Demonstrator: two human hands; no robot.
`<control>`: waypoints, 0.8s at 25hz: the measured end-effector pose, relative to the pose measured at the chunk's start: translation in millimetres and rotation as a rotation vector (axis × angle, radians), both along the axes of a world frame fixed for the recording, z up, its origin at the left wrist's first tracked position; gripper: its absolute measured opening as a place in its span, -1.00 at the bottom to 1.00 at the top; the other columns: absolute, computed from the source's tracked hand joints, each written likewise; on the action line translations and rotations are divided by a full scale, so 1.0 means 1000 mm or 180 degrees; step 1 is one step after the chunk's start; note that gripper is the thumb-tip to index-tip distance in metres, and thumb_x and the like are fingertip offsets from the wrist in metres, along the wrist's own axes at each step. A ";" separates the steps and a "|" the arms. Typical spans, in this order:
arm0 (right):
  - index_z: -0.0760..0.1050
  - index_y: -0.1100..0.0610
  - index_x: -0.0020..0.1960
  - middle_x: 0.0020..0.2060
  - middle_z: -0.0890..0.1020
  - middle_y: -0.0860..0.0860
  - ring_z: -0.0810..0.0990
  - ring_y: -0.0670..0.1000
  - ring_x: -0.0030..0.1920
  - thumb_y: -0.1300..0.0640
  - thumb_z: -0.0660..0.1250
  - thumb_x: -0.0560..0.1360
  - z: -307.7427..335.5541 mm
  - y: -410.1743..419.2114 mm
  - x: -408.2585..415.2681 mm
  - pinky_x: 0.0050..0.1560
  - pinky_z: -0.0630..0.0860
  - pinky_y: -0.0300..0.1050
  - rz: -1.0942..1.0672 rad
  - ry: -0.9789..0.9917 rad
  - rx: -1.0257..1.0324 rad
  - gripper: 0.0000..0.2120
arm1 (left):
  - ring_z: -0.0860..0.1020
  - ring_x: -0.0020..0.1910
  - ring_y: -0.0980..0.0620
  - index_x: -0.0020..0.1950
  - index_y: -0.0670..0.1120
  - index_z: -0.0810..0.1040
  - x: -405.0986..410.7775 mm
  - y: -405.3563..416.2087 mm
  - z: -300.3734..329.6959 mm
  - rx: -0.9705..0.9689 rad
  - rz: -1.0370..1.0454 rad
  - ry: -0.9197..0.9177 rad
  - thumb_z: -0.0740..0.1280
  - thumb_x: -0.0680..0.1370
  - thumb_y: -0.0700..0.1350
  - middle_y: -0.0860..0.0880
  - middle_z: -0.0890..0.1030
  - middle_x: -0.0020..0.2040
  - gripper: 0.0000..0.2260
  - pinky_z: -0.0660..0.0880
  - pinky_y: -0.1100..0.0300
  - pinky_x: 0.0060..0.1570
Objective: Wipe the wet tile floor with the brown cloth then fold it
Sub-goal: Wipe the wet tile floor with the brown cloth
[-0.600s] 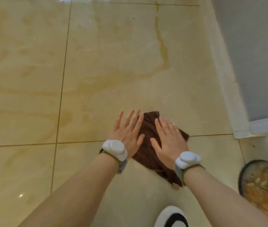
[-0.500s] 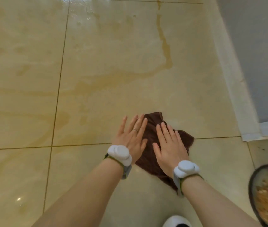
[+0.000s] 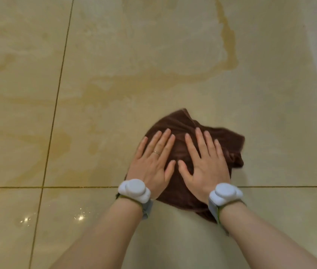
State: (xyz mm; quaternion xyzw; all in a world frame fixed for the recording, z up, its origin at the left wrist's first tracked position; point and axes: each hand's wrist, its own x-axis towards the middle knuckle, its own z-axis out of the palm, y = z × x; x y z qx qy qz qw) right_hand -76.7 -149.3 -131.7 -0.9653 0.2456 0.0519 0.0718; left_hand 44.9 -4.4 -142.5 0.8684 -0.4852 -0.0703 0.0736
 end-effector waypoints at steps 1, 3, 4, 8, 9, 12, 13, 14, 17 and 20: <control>0.09 -0.01 0.68 0.67 0.08 0.09 0.04 0.14 0.67 -0.27 0.05 0.61 -0.001 -0.004 0.028 0.65 -0.01 0.16 0.0217 0.0014 0.0028 -0.29 | 0.04 0.64 0.05 0.66 -0.02 0.11 0.020 0.008 0.000 0.0014 0.0180 0.0025 0.08 0.67 0.14 0.02 0.09 0.66 -0.42 0.07 -0.06 0.59; 0.04 -0.04 0.69 0.68 0.04 0.06 0.00 0.12 0.67 -0.30 0.04 0.61 -0.003 -0.010 0.074 0.65 -0.02 0.16 0.0611 -0.0024 -0.0058 -0.29 | 0.04 0.64 0.05 0.66 -0.01 0.11 0.053 0.021 -0.001 0.0015 0.0434 -0.0003 0.08 0.67 0.14 0.03 0.08 0.66 -0.42 0.07 -0.07 0.59; 0.03 -0.05 0.69 0.68 0.04 0.05 0.00 0.11 0.67 -0.31 0.03 0.61 -0.005 -0.012 0.097 0.64 -0.02 0.16 0.0784 -0.0028 -0.0085 -0.28 | 0.03 0.64 0.05 0.66 -0.01 0.10 0.068 0.027 -0.002 0.0024 0.0574 -0.0025 0.07 0.67 0.13 0.03 0.07 0.67 -0.43 0.05 -0.06 0.60; 0.05 -0.11 0.68 0.68 0.06 0.02 0.02 0.09 0.67 -0.32 0.02 0.61 -0.012 -0.023 0.171 0.64 -0.02 0.15 0.1204 -0.0194 -0.0149 -0.31 | 0.00 0.64 0.07 0.67 0.02 0.07 0.113 0.034 -0.008 -0.0035 0.1066 -0.0073 0.02 0.66 0.13 0.06 0.04 0.67 -0.42 -0.04 -0.02 0.61; 0.07 -0.13 0.68 0.68 0.08 0.01 0.03 0.09 0.67 -0.32 0.02 0.61 -0.012 -0.025 0.182 0.64 -0.01 0.16 0.1225 -0.0212 -0.0166 -0.32 | 0.00 0.64 0.08 0.67 0.03 0.06 0.120 0.034 -0.009 -0.0044 0.1124 -0.0059 0.02 0.66 0.13 0.07 0.04 0.67 -0.43 -0.04 -0.02 0.61; 0.09 -0.17 0.66 0.68 0.10 0.00 0.05 0.09 0.67 -0.32 0.01 0.62 -0.012 -0.030 0.194 0.64 -0.01 0.17 0.1211 -0.0308 -0.0164 -0.35 | 0.02 0.64 0.07 0.67 0.03 0.08 0.128 0.031 -0.010 -0.0111 0.1192 -0.0088 0.03 0.67 0.12 0.07 0.06 0.66 -0.44 -0.04 -0.02 0.61; 0.09 -0.17 0.66 0.68 0.09 0.01 0.04 0.09 0.67 -0.32 0.01 0.62 -0.011 -0.029 0.193 0.64 -0.02 0.17 0.1211 -0.0312 -0.0162 -0.36 | 0.03 0.64 0.07 0.67 0.04 0.08 0.127 0.031 -0.009 -0.0119 0.1211 -0.0068 0.03 0.67 0.13 0.07 0.06 0.66 -0.44 -0.04 -0.02 0.61; 0.09 -0.16 0.67 0.68 0.08 0.01 0.03 0.09 0.67 -0.32 0.01 0.63 -0.010 -0.028 0.191 0.64 -0.03 0.17 0.1204 -0.0309 -0.0163 -0.36 | 0.02 0.64 0.07 0.67 0.04 0.08 0.125 0.032 -0.008 -0.0108 0.1238 -0.0025 0.03 0.66 0.13 0.07 0.06 0.67 -0.44 -0.05 -0.02 0.61; 0.06 -0.13 0.68 0.68 0.05 0.03 0.01 0.11 0.67 -0.31 0.01 0.63 -0.007 -0.010 0.173 0.64 -0.02 0.20 0.1297 -0.0237 -0.0152 -0.34 | -0.01 0.65 0.07 0.67 0.05 0.05 0.105 0.050 -0.003 -0.0029 0.1307 0.0040 0.02 0.66 0.14 0.07 0.03 0.67 -0.42 -0.04 -0.03 0.61; 0.10 -0.08 0.68 0.68 0.05 0.05 0.00 0.12 0.67 -0.30 0.08 0.62 -0.006 0.030 0.137 0.63 0.00 0.21 0.1471 -0.0258 0.0031 -0.32 | 0.01 0.65 0.04 0.67 0.01 0.07 0.059 0.092 0.000 0.0067 0.1382 0.0012 0.03 0.64 0.12 0.04 0.03 0.67 -0.41 -0.01 -0.06 0.60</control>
